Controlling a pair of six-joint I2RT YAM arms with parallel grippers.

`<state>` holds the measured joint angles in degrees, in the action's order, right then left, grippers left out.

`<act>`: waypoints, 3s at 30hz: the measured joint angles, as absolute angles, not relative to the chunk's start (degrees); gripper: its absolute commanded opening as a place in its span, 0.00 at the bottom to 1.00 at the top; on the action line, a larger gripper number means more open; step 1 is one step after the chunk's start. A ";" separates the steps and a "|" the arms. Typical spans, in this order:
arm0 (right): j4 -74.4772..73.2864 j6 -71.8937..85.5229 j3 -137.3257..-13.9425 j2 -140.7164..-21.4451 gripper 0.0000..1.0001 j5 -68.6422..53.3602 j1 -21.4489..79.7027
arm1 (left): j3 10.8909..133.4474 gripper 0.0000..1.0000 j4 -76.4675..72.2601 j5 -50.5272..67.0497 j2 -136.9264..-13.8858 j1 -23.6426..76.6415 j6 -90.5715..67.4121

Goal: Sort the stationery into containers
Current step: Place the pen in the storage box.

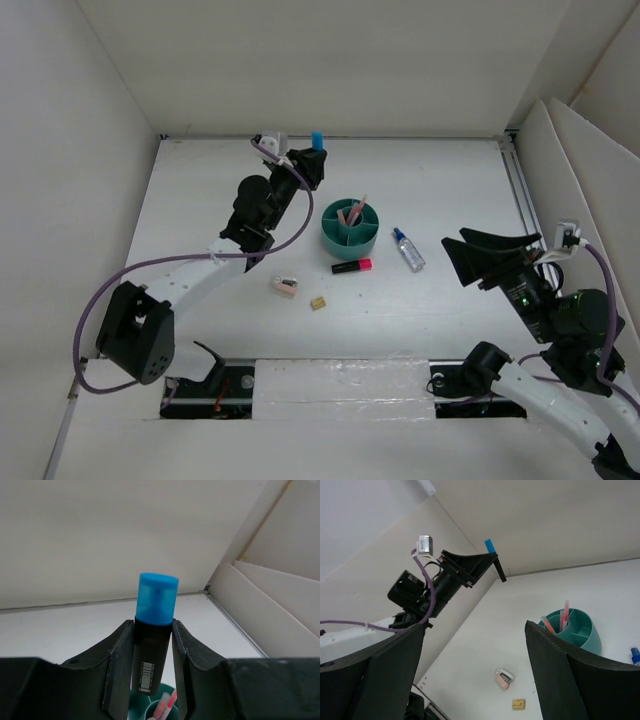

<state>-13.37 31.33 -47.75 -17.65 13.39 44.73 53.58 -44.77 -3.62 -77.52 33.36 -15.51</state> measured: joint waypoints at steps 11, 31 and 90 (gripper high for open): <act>-15.05 31.81 -46.00 -14.92 0.87 13.26 44.73 | 48.34 0.00 -56.58 0.56 -87.42 32.93 -20.03; -16.62 31.79 -46.00 -15.03 0.87 11.55 44.73 | 46.24 0.00 -66.98 4.14 -97.12 32.45 -20.51; -18.50 30.87 -46.04 -13.47 0.86 10.04 44.73 | 40.14 0.00 -72.66 7.27 -104.22 31.77 -24.12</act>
